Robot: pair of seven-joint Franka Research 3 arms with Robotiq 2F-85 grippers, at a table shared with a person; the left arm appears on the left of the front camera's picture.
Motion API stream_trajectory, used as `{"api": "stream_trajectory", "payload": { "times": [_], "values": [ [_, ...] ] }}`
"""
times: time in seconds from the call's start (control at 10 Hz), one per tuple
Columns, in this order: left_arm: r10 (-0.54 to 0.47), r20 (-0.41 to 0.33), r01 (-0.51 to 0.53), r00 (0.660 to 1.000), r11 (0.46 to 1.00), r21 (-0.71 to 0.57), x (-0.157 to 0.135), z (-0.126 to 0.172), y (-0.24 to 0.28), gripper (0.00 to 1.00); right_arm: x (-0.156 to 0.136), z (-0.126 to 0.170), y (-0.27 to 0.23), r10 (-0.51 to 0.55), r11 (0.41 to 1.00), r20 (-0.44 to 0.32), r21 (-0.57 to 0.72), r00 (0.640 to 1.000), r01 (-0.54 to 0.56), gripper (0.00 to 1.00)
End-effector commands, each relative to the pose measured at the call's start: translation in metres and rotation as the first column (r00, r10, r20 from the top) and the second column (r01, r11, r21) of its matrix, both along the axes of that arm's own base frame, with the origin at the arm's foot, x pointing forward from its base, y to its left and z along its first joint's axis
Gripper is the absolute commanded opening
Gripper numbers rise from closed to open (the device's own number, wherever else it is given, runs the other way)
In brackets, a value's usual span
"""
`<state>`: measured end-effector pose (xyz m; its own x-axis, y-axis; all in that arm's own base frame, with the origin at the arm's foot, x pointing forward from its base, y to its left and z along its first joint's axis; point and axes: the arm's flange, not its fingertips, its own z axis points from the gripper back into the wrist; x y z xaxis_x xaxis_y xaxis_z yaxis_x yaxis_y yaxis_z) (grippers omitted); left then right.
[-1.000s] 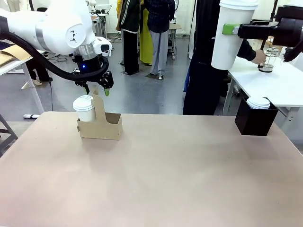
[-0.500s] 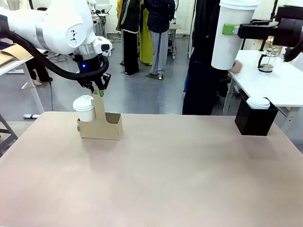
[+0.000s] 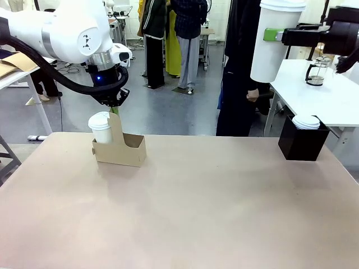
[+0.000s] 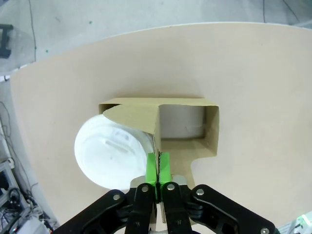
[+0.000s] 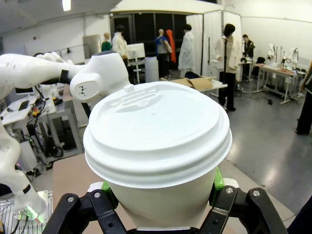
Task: Pour a drink into a cup and package it in a carrier.
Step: Position the Cup Carrier in the center of the table.
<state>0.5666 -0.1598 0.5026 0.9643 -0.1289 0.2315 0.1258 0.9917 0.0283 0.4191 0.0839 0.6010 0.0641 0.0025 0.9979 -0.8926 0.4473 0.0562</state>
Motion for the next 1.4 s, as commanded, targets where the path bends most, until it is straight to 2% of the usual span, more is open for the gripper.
{"api": "stream_trajectory", "payload": {
  "times": [0.0, 0.2, 0.3, 0.6, 0.8, 1.1, 1.3],
  "values": [
    [-0.004, 0.005, 0.004, 1.000, 1.000, -0.001, 0.001, 0.000, 0.000, 0.00, -0.001, 0.004, 0.000, 0.002, 1.000, 0.009, 0.003, 1.000, -0.002, 0.80],
    [-0.001, 0.001, 0.001, 1.000, 1.000, 0.000, 0.000, 0.000, 0.000, 0.03, -0.001, 0.004, 0.000, 0.002, 1.000, 0.009, 0.003, 1.000, -0.002, 0.80],
    [0.030, 0.011, -0.030, 0.999, 1.000, -0.002, -0.016, 0.009, 0.004, 0.02, -0.001, 0.004, 0.000, 0.002, 1.000, 0.009, 0.003, 1.000, -0.002, 0.80],
    [0.135, 0.068, -0.130, 0.988, 0.988, -0.079, -0.079, 0.055, -0.012, 0.02, -0.001, 0.004, 0.000, 0.002, 1.000, 0.009, 0.003, 1.000, -0.002, 0.80],
    [0.195, 0.087, -0.188, 0.977, 0.979, -0.083, -0.129, 0.068, -0.050, 0.02, -0.001, 0.004, 0.000, 0.002, 1.000, 0.009, 0.003, 1.000, -0.002, 0.80],
    [0.179, 0.149, -0.142, 0.973, 0.963, -0.228, -0.186, 0.070, -0.108, 0.02, -0.001, 0.004, 0.000, 0.002, 1.000, 0.009, 0.003, 1.000, -0.002, 0.80],
    [0.140, 0.165, -0.105, 0.976, 0.974, -0.202, -0.204, 0.055, -0.145, 0.02, -0.001, 0.004, 0.000, 0.002, 1.000, 0.009, 0.003, 1.000, -0.002, 0.80]
  ]
}}
